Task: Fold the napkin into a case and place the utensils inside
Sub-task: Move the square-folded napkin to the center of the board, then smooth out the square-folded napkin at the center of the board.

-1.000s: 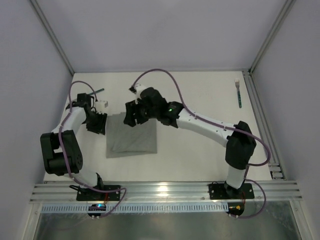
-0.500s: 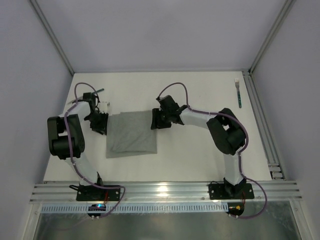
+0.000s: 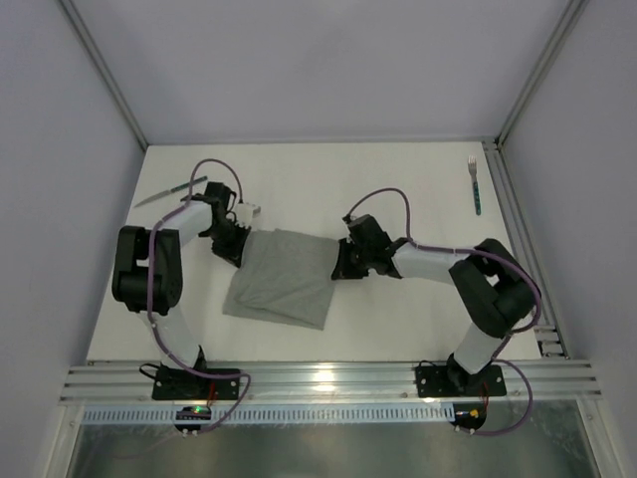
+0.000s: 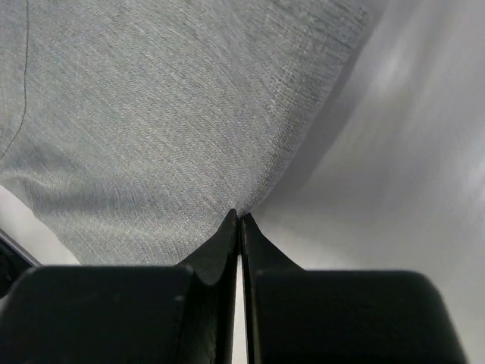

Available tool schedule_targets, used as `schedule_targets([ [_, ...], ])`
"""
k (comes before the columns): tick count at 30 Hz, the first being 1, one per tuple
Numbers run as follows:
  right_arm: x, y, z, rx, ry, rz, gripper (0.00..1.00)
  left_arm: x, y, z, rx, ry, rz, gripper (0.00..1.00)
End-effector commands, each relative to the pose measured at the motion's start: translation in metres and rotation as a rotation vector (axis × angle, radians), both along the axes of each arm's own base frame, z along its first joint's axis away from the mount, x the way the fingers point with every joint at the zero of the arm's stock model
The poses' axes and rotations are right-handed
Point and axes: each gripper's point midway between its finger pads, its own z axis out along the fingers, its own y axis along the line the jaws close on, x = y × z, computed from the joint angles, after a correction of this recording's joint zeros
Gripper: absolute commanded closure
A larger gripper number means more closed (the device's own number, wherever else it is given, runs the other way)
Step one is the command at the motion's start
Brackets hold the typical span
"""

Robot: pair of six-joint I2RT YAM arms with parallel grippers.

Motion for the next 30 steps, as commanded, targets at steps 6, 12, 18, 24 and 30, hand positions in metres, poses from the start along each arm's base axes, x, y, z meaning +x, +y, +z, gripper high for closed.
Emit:
schedule_targets([
  [6, -0.087, -0.056, 0.018, 0.015, 0.053, -0.038, 0.77, 0.003, -0.074, 0.013, -0.062, -0.053, -0.280, 0.99],
  [12, -0.090, -0.081, 0.055, -0.075, 0.007, 0.004, 0.31, 0.008, -0.113, 0.027, -0.053, -0.081, -0.426, 0.85],
  [18, 0.006, -0.074, 0.140, -0.056, -0.233, 0.057, 0.32, 0.021, -0.096, 0.080, -0.002, -0.176, -0.334, 0.59],
  [24, 0.082, -0.026, 0.140, -0.013, -0.300, 0.196, 0.60, -0.052, -0.072, 0.109, -0.018, -0.116, -0.385, 0.61],
  [30, 0.119, 0.011, 0.110, 0.042, -0.278, 0.292, 0.65, -0.120, -0.045, 0.078, 0.009, 0.013, -0.450, 0.59],
])
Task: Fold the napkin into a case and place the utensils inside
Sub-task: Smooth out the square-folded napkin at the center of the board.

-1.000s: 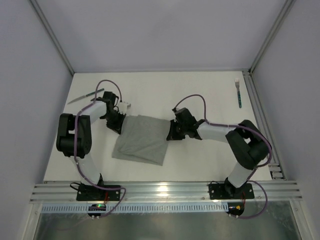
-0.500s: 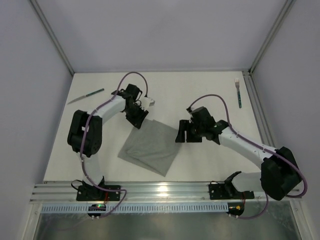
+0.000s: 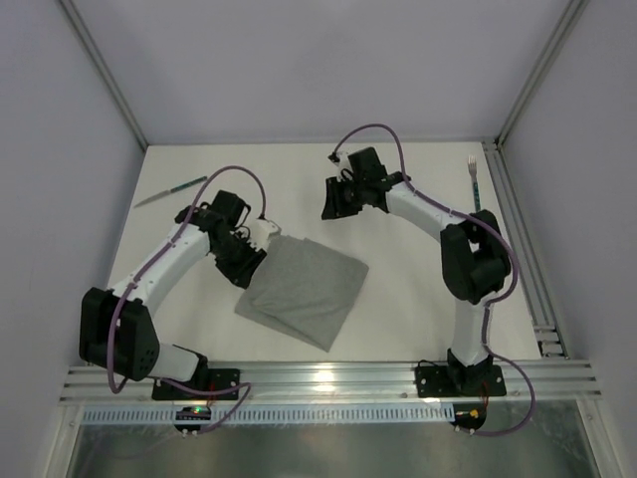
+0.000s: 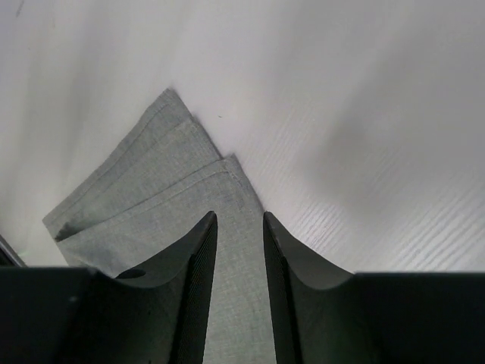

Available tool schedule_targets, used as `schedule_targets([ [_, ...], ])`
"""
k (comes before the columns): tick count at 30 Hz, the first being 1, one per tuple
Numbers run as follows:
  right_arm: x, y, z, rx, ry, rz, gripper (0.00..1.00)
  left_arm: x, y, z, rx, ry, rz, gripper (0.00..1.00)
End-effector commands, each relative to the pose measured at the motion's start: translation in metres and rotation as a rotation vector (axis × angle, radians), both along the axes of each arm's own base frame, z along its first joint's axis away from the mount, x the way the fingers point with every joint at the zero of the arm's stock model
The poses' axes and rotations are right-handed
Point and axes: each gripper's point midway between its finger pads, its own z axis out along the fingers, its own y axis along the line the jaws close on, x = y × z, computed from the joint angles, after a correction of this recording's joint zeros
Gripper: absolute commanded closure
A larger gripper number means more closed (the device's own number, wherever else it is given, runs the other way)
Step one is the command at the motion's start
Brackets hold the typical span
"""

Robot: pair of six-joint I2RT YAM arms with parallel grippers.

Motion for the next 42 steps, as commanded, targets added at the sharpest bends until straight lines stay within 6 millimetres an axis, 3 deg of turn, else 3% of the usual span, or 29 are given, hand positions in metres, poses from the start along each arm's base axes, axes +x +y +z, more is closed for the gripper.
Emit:
schedule_targets([
  [1, 0.013, 0.022, 0.008, 0.052, -0.048, 0.111, 0.65, -0.049, 0.013, -0.028, 0.035, 0.158, -0.051, 0.59],
  [3, 0.017, 0.027, -0.008, 0.054, -0.026, 0.127, 0.65, -0.051, 0.010, -0.032, 0.007, 0.144, -0.057, 0.59],
  [7, 0.032, 0.032, -0.017, 0.032, -0.012, 0.111, 0.65, -0.054, 0.001, -0.049, -0.053, 0.132, -0.095, 0.64],
  [9, 0.038, 0.026, -0.025, -0.011, 0.014, 0.065, 0.65, -0.052, -0.011, -0.048, -0.120, 0.134, -0.110, 0.63],
  [13, 0.033, 0.018, -0.025, -0.058, 0.044, 0.056, 0.60, -0.030, -0.032, -0.033, -0.210, 0.082, -0.082, 0.57],
  [18, 0.023, 0.015, -0.042, -0.097, 0.109, 0.085, 0.59, -0.030, -0.028, -0.039, -0.189, 0.055, -0.146, 0.55],
  [26, -0.009, 0.040, -0.077, -0.066, 0.182, 0.233, 0.59, -0.037, -0.020, -0.063, -0.151, 0.083, -0.202, 0.51],
  [29, -0.008, 0.044, -0.088, -0.057, 0.184, 0.223, 0.59, -0.035, -0.017, -0.071, -0.125, 0.106, -0.196, 0.51],
  [33, -0.007, 0.051, -0.097, -0.042, 0.205, 0.222, 0.60, -0.033, -0.023, -0.073, -0.147, 0.120, -0.170, 0.55],
  [38, -0.015, 0.054, -0.102, -0.059, 0.203, 0.242, 0.60, -0.046, -0.022, -0.080, -0.153, 0.176, -0.171, 0.64],
  [42, -0.018, 0.058, -0.105, -0.056, 0.200, 0.255, 0.70, -0.047, -0.013, -0.086, -0.106, 0.179, -0.158, 0.76],
])
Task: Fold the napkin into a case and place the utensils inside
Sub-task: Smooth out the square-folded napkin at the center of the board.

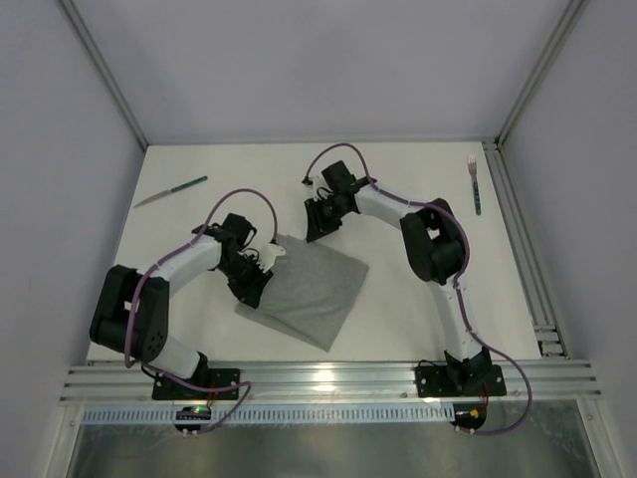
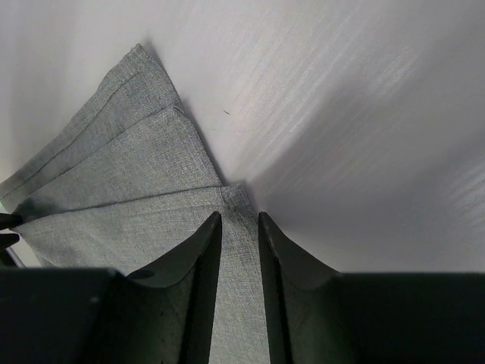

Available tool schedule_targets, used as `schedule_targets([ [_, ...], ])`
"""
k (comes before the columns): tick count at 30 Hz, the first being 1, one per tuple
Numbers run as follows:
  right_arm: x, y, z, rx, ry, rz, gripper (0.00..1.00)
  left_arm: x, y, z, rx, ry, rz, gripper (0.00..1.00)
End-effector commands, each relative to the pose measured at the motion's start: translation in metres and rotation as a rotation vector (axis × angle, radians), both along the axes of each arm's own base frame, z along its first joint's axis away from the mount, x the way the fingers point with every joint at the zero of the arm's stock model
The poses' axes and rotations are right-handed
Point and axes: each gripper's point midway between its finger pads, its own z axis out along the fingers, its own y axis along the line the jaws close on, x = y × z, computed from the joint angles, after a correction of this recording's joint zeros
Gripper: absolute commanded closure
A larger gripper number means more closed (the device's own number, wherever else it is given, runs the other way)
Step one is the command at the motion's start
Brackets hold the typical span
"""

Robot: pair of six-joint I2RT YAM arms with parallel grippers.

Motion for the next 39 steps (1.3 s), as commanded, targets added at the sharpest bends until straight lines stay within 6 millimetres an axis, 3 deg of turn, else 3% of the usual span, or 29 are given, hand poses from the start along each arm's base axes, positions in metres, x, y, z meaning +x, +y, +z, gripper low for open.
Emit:
schedule_targets([
  [1, -0.004, 0.010, -0.006, 0.011, -0.006, 0.024, 0.70, -0.001, 0.002, -0.004, 0.014, -0.001, -0.004, 0.77],
  [8, -0.009, 0.022, -0.008, -0.010, -0.029, 0.039, 0.66, 0.002, 0.003, -0.010, 0.035, 0.009, 0.017, 0.85],
  [12, -0.015, 0.021, -0.016, -0.023, -0.016, 0.039, 0.66, 0.001, 0.008, -0.012, 0.062, 0.014, 0.013, 0.95],
  [16, -0.011, 0.022, -0.012, -0.016, -0.031, 0.023, 0.81, 0.002, 0.012, -0.009, 0.077, 0.001, 0.005, 1.00],
  [17, -0.009, 0.023, -0.008, -0.011, -0.039, 0.024, 0.88, 0.002, 0.013, -0.008, 0.083, -0.002, 0.004, 1.00],
  [21, -0.002, 0.028, 0.013, 0.017, -0.086, 0.025, 0.97, 0.005, 0.013, -0.002, 0.085, -0.016, 0.012, 1.00],
  [30, 0.010, 0.035, 0.081, 0.095, -0.208, 0.003, 0.97, 0.005, 0.008, 0.016, 0.058, -0.015, 0.016, 1.00],
  [39, 0.008, 0.036, 0.102, 0.083, -0.254, 0.019, 0.95, -0.001, 0.008, 0.028, 0.053, 0.006, 0.003, 1.00],
])
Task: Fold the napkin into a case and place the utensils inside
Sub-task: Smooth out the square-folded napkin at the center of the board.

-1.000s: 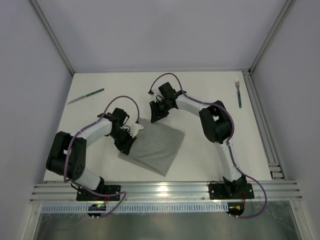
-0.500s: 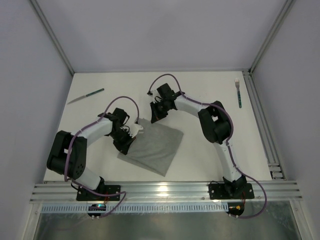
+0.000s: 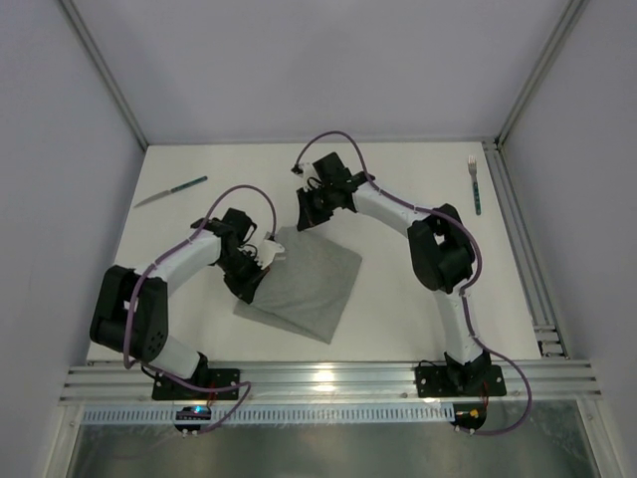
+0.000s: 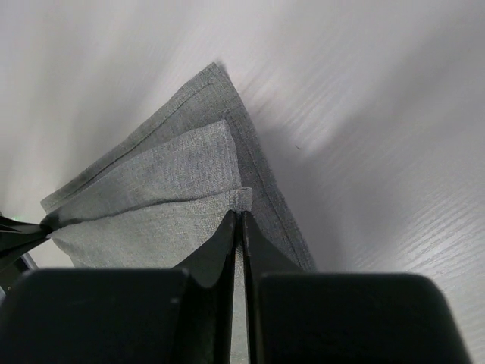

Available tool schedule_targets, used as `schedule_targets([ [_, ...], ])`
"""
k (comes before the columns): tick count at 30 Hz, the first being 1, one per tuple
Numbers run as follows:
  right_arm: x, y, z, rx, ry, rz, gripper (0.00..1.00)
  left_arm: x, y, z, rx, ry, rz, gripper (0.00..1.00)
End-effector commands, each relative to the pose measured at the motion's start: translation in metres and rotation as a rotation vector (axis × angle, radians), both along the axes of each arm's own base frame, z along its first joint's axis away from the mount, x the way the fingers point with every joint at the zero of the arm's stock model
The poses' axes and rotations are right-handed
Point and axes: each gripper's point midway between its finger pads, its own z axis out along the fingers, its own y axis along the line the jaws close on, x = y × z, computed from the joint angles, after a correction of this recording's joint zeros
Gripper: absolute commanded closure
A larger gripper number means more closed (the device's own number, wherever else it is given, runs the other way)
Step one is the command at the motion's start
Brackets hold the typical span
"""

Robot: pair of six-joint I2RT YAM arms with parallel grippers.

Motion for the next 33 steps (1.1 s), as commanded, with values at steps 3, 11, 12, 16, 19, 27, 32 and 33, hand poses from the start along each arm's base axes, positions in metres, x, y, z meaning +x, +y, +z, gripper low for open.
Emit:
schedule_targets([
  [3, 0.008, 0.008, 0.048, 0.031, -0.111, 0.007, 0.89, -0.006, -0.004, 0.022, -0.041, -0.003, -0.020, 1.00],
  [11, 0.008, 0.014, 0.025, 0.012, -0.072, 0.008, 0.89, -0.013, -0.005, 0.028, -0.047, 0.023, -0.014, 1.00],
  [12, 0.006, 0.017, 0.027, 0.015, -0.079, 0.014, 0.89, -0.015, -0.003, 0.029, -0.045, 0.025, -0.021, 1.00],
  [16, -0.003, 0.033, 0.036, 0.035, -0.115, 0.046, 0.89, -0.025, 0.006, 0.029, -0.012, 0.026, -0.036, 1.00],
  [19, -0.007, 0.040, 0.028, 0.030, -0.099, 0.054, 0.89, -0.028, 0.015, 0.017, 0.035, 0.040, -0.034, 1.00],
  [27, -0.006, 0.037, -0.020, -0.038, -0.022, 0.037, 0.84, -0.022, 0.027, -0.020, 0.128, 0.071, -0.027, 0.97],
  [32, 0.000, 0.038, -0.024, -0.049, -0.035, 0.021, 0.78, -0.018, 0.023, -0.028, 0.123, 0.089, -0.007, 0.95],
  [33, 0.000, 0.038, -0.026, -0.052, -0.029, 0.020, 0.77, -0.017, 0.021, -0.027, 0.118, 0.083, -0.009, 0.94],
])
